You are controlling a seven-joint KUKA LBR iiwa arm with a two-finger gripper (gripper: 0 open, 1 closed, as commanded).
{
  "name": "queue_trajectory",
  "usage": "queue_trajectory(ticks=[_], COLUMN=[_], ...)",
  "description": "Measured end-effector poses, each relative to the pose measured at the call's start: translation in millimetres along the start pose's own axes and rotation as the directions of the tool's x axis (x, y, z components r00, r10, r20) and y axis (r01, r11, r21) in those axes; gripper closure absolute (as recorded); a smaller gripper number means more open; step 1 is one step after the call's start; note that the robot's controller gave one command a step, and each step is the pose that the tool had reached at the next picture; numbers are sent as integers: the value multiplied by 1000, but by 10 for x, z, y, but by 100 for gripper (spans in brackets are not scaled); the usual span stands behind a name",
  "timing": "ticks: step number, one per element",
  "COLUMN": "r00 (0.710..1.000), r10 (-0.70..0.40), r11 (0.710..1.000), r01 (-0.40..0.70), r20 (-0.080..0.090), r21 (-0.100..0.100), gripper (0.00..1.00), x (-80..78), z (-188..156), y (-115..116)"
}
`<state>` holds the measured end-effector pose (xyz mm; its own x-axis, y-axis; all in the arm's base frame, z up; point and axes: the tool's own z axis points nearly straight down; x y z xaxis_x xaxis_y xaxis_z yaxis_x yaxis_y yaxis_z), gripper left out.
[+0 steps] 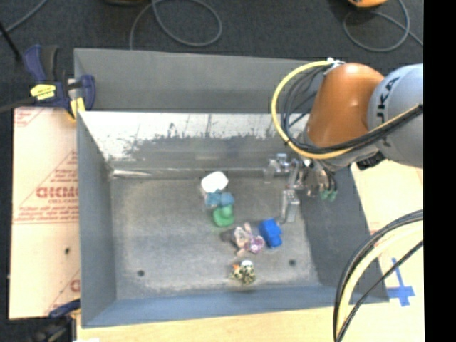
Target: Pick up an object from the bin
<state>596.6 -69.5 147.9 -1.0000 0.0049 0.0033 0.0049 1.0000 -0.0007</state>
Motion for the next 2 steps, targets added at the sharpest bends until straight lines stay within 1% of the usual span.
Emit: queue_trajectory(ticks=[1, 2], r00=[1000, 996], r10=[-1, -85], r11=[1000, 996], r01=[1, 85], r20=[7, 13], r21=[1, 3], gripper=[0, 0], x=[-11, 142], z=[-46, 71], y=[1, 33])
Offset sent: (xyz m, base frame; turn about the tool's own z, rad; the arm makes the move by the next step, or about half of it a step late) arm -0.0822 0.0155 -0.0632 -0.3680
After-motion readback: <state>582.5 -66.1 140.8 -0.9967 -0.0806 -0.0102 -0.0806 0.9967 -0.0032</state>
